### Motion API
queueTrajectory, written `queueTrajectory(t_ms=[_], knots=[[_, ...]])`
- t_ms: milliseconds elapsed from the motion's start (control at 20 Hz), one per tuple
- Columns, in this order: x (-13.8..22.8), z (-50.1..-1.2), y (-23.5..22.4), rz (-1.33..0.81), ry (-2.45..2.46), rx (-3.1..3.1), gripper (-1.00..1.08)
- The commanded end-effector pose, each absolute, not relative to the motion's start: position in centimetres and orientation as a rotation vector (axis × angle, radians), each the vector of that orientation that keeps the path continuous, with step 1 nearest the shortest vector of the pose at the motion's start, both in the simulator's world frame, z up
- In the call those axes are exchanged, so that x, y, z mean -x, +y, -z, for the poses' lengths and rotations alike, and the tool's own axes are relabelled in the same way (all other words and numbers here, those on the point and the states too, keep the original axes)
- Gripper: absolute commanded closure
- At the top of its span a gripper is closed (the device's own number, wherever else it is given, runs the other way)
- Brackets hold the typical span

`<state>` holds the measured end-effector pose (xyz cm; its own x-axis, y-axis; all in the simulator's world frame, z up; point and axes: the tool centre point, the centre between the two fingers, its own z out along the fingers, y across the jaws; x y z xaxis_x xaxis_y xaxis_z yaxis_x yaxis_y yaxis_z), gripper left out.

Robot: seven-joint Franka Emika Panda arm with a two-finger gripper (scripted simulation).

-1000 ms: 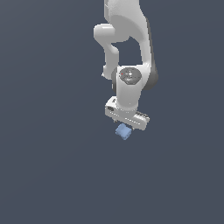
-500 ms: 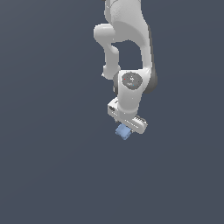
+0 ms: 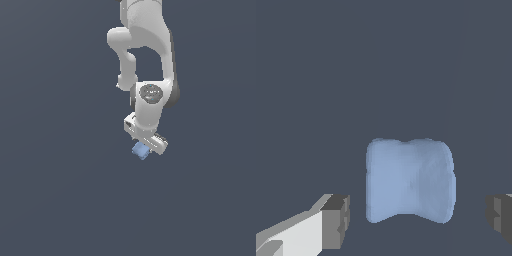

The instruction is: Pick up the object and move it to a goal position.

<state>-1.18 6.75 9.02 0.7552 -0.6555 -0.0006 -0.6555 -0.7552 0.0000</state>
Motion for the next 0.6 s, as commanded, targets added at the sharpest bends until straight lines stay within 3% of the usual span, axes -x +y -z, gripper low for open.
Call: queueTrajectory(t_ms=[0,550], knots=[[1.2,-8.9,6.7,-0.001,1.099,2.943,-0.92],[1.3,-4.4,6.7,0.0,1.106,2.941,-0.92]])
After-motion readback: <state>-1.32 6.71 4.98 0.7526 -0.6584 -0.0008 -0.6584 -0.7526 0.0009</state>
